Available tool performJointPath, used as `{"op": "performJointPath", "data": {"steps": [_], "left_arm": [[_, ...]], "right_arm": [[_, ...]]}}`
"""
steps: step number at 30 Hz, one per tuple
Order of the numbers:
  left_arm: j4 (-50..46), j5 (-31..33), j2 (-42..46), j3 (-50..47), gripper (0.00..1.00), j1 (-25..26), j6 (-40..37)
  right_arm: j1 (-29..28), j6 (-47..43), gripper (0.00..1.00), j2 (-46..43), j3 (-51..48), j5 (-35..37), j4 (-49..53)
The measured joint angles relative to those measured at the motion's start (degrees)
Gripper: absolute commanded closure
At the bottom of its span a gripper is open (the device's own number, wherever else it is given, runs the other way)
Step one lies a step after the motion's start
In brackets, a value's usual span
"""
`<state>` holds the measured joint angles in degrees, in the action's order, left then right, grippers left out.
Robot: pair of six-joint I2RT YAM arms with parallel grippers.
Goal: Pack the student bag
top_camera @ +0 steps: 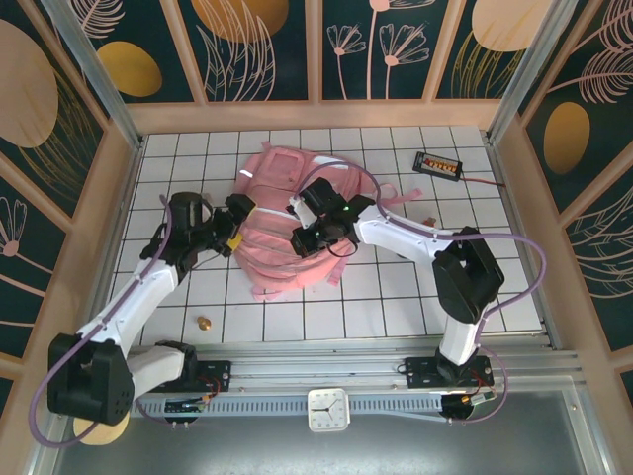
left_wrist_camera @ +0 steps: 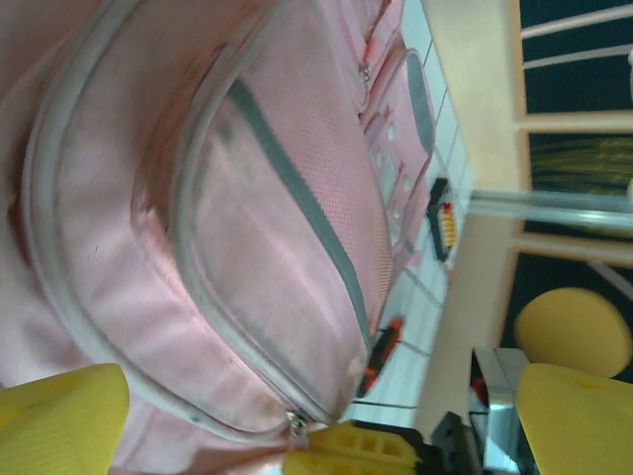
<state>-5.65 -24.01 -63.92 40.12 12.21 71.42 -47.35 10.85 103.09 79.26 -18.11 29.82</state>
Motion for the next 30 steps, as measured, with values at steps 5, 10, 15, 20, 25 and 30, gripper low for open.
{"op": "performJointPath", "data": {"steps": [5, 10, 15, 20, 25, 30], "left_arm": [[4.0, 0.6, 5.1, -3.6, 0.04, 0.0, 10.9], [6.9, 2.4, 6.9, -3.7, 0.06, 0.6, 16.7], [9.0, 3.6, 3.7, -3.7, 0.09, 3.4, 18.9], [11.3, 3.7, -0.8, -3.7, 0.14, 5.8, 19.8], [13.2, 3.7, -4.0, -3.8, 0.18, 6.6, 20.2], [14.2, 3.7, -6.5, -3.8, 0.22, 7.0, 20.2]], "right_arm": [[0.0, 0.0, 1.00, 0.1, 0.2, 0.0, 0.2], [0.0, 0.0, 1.00, 0.1, 0.2, 0.0, 0.2], [0.0, 0.0, 1.00, 0.6, 1.2, 0.0, 0.8], [0.0, 0.0, 1.00, 1.2, 1.9, -0.3, 0.9], [0.0, 0.0, 1.00, 1.4, 2.1, -0.4, 0.9], [0.0, 0.0, 1.00, 1.4, 2.6, -0.4, 1.2]]}}
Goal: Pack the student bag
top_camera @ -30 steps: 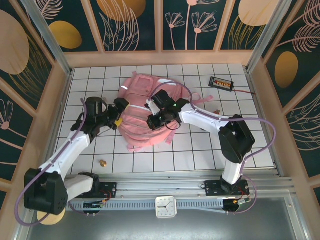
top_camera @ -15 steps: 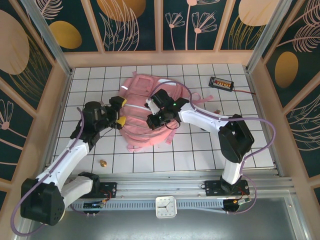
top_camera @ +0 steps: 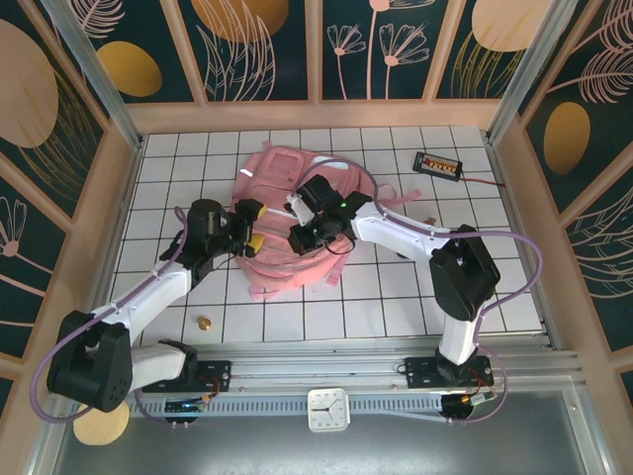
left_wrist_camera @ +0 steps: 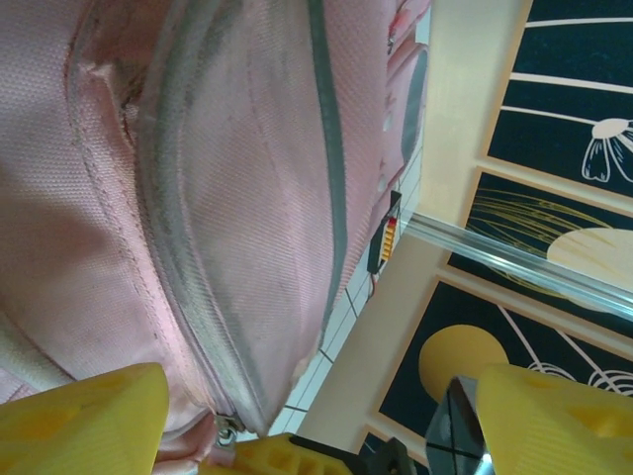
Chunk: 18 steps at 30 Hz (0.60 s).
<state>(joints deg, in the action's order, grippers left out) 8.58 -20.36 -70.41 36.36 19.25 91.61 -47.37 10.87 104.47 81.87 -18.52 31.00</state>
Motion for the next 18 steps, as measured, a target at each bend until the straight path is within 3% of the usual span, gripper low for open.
{"op": "performJointPath", "data": {"steps": [18], "left_arm": [[2.8, -0.4, -7.7, 2.3, 0.37, 1.4, -0.8]], "right_arm": [[-0.7, 0.0, 1.00, 0.2, 0.8, 0.9, 0.2]]}}
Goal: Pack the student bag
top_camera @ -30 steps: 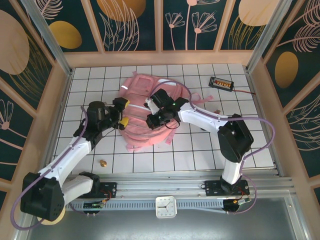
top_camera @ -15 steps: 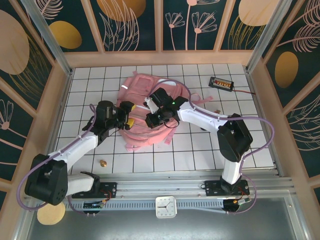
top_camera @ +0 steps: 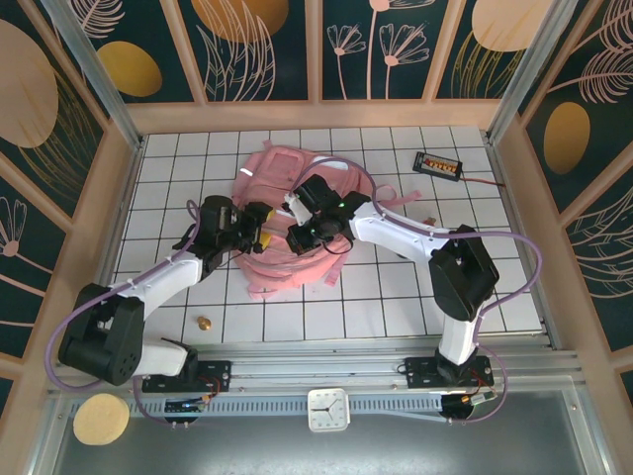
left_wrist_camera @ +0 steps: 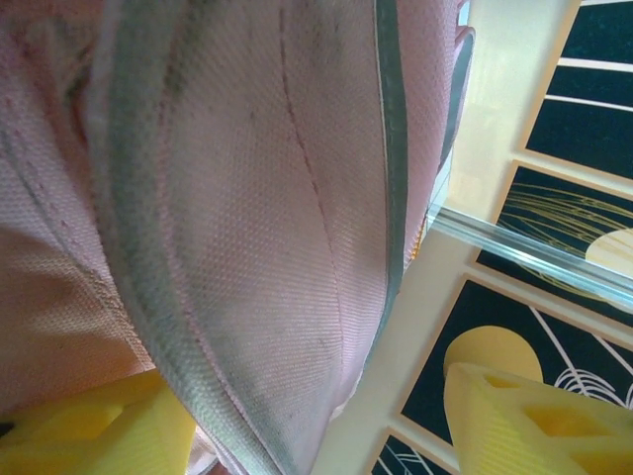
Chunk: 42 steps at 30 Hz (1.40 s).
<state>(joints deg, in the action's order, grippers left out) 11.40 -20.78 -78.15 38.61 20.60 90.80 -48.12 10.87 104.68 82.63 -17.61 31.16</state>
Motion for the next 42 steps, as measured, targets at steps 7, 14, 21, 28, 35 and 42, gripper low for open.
{"op": "performJointPath", "data": {"steps": [7, 14, 21, 28, 35, 42], "left_arm": [[0.3, -0.2, -1.3, 0.1, 0.56, 0.0, -0.7], [0.3, -0.4, -1.6, 0.1, 0.75, 0.1, -1.0], [-0.1, -0.8, -1.6, 0.1, 1.00, 0.1, -1.0], [-0.1, -0.8, -1.6, 0.1, 1.00, 0.1, -1.0], [-0.3, -0.9, -1.6, 0.1, 1.00, 0.1, -1.2], [-0.5, -0.9, -1.5, 0.1, 1.00, 0.2, -1.2]], "right_arm": [[-0.4, 0.0, 1.00, 0.1, 0.7, 0.7, 0.2], [-0.4, 0.0, 1.00, 0.1, 1.0, 1.1, 0.4], [-0.4, 0.0, 1.00, 0.1, 1.0, 1.3, 0.4], [-0.4, 0.0, 1.00, 0.1, 1.0, 1.3, 0.4], [0.4, 0.0, 1.00, -1.0, -2.1, 1.0, -0.9], [2.4, 0.0, 1.00, -3.6, -5.4, 0.1, -2.0]]}}
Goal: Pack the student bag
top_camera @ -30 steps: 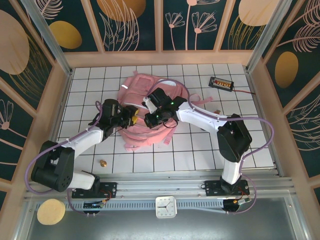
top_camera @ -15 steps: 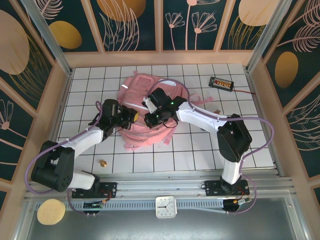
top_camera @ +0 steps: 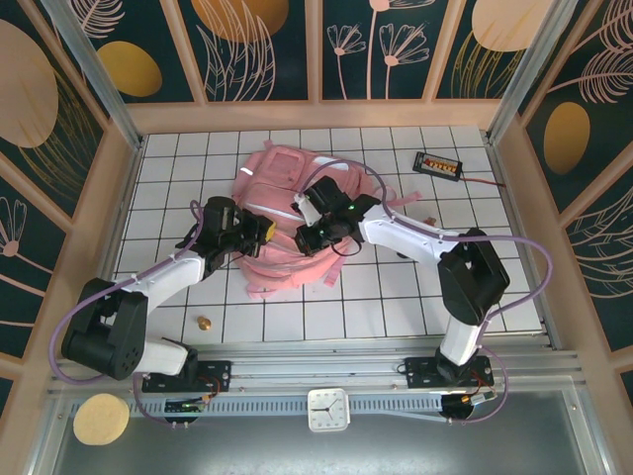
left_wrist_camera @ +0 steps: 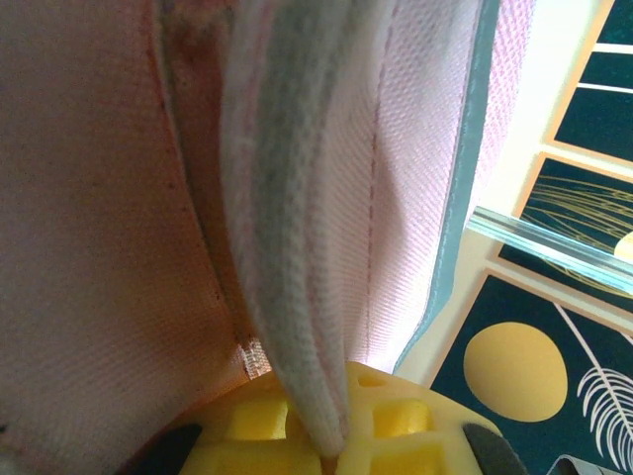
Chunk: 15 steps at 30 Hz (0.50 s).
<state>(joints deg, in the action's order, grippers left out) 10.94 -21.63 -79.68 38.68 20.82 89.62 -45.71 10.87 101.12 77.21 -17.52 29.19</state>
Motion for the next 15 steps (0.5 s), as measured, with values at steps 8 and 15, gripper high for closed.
{"op": "performJointPath", "data": {"steps": [8, 15], "left_arm": [[0.0, 0.0, 0.0, 0.0, 1.00, 0.0, 0.0], [-0.1, 0.0, 0.1, 0.0, 1.00, 0.0, -1.0]], "right_arm": [[1.5, 0.0, 1.00, -1.0, -1.2, -1.0, 0.0], [2.1, -0.1, 1.00, -1.8, -2.6, -1.6, -0.2]]}}
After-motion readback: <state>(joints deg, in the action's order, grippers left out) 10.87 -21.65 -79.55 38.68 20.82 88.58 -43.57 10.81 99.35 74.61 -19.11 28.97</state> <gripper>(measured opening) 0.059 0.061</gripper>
